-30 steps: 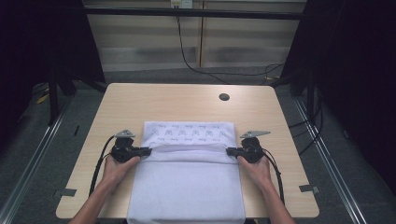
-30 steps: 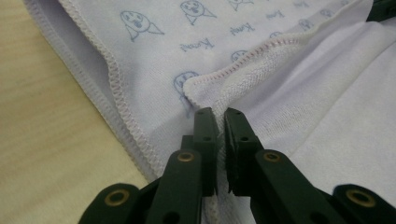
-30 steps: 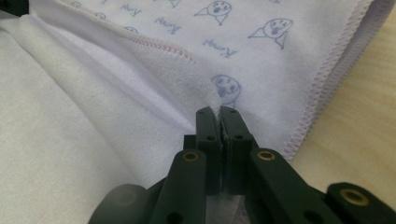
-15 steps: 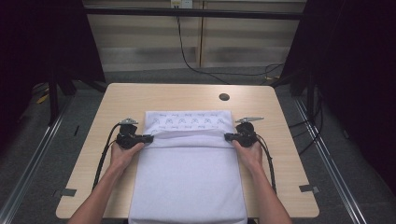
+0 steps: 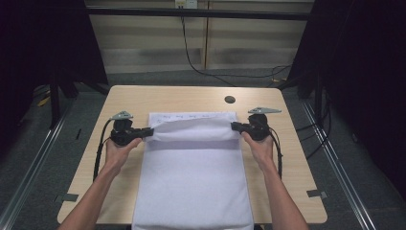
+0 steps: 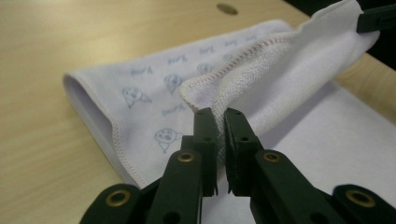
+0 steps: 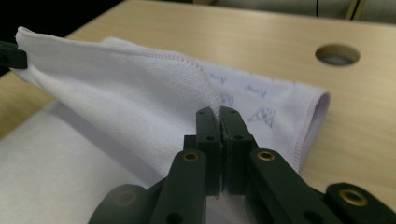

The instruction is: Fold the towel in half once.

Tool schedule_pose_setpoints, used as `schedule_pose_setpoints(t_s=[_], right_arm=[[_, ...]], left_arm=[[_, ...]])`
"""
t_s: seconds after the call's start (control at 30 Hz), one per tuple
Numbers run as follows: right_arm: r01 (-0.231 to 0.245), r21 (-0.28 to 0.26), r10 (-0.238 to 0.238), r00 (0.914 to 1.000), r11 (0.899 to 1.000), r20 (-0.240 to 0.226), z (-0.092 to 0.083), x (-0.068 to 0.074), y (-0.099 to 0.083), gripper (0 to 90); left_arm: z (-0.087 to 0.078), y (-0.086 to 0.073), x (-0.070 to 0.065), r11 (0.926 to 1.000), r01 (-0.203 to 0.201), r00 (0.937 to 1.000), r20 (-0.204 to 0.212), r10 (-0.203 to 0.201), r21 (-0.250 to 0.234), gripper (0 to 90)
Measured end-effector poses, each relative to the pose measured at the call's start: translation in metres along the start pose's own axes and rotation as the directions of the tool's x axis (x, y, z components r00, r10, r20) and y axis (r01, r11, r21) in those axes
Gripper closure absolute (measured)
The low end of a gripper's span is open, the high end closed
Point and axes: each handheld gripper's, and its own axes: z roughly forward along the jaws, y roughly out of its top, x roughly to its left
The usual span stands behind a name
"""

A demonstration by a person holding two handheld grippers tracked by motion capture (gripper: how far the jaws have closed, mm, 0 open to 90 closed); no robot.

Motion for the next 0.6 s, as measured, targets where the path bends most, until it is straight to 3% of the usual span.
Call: schedule_pose_setpoints(t_s=[0.07,0.1,0.27,0.3,0.43,0.47,0.53,0.6], right_arm=[[0.008,-0.015,-0.008,0.9999,1.000,-0.007,-0.007,0.003,0.005,88.1],[0.019,-0.053,-0.021,0.9991,0.998,-0.036,-0.022,0.010,0.014,88.1],[0.070,-0.112,-0.077,0.9953,0.991,-0.059,-0.054,0.026,0.028,88.1],[0.074,-0.118,-0.082,0.9946,0.990,-0.064,-0.059,0.028,0.030,88.1],[0.109,-0.128,-0.119,0.9906,0.986,-0.068,-0.074,0.040,0.034,88.1],[0.116,-0.137,-0.128,0.9886,0.984,-0.079,-0.081,0.044,0.035,88.1],[0.140,-0.157,-0.156,0.9832,0.978,-0.094,-0.100,0.055,0.035,88.1],[0.143,-0.169,-0.164,0.9801,0.975,-0.112,-0.110,0.061,0.030,88.1]], left_arm=[[-0.007,0.003,-0.005,0.9998,-0.012,0.9999,-0.007,0.012,-0.015,84.6],[-0.020,0.009,-0.013,0.9983,-0.043,0.9991,0.003,0.043,-0.040,84.6],[-0.047,0.018,-0.026,0.9924,-0.056,0.9977,0.031,0.060,-0.110,84.7],[-0.059,0.022,-0.033,0.9904,-0.067,0.9966,0.039,0.072,-0.121,84.7],[-0.076,0.027,-0.048,0.9863,-0.092,0.9937,0.051,0.100,-0.137,84.7],[-0.082,0.028,-0.053,0.9859,-0.087,0.9935,0.061,0.097,-0.143,84.7],[-0.098,0.024,-0.066,0.9766,-0.088,0.9894,0.096,0.109,-0.196,84.7],[-0.103,0.014,-0.069,0.9772,-0.085,0.9879,0.111,0.108,-0.195,84.7]])
